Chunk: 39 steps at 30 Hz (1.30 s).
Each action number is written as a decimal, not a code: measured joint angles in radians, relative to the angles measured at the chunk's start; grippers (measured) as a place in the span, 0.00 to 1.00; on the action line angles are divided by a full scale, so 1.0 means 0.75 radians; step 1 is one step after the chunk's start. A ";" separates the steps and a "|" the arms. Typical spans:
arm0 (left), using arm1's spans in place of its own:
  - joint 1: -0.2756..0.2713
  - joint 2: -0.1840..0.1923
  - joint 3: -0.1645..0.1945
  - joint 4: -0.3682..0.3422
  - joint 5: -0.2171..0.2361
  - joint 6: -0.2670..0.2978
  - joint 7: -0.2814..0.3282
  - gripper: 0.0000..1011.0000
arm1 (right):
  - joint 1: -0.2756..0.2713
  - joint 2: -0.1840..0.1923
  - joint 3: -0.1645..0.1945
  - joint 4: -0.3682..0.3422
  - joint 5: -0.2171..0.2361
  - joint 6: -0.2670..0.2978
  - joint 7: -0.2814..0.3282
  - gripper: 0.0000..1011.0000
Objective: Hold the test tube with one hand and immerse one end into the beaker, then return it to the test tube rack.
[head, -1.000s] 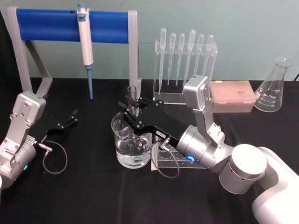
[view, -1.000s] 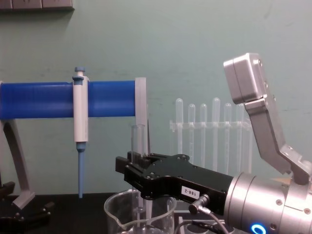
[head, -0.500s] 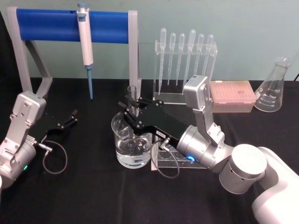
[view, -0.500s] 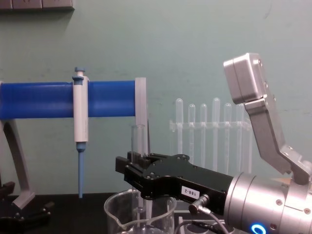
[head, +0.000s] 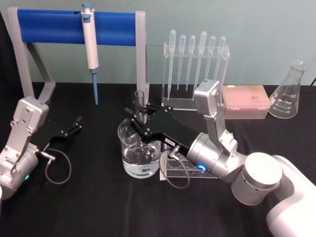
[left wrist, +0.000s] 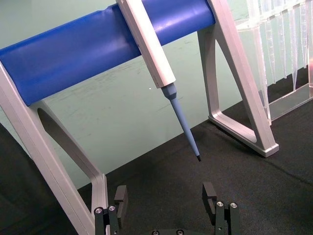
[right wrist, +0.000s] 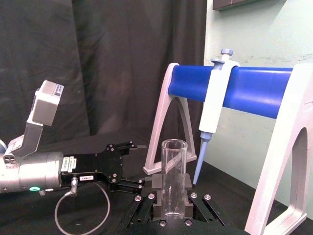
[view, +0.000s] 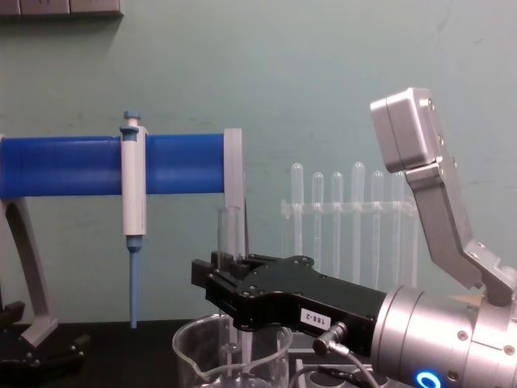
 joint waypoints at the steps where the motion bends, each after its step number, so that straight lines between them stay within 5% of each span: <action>1: 0.000 0.000 0.000 0.000 0.000 0.000 0.000 0.99 | 0.000 0.000 0.000 0.000 0.000 0.000 0.000 0.22; 39: 0.000 0.000 0.000 0.000 0.000 0.000 0.000 0.99 | 0.000 0.000 0.000 0.000 0.000 0.000 0.000 0.22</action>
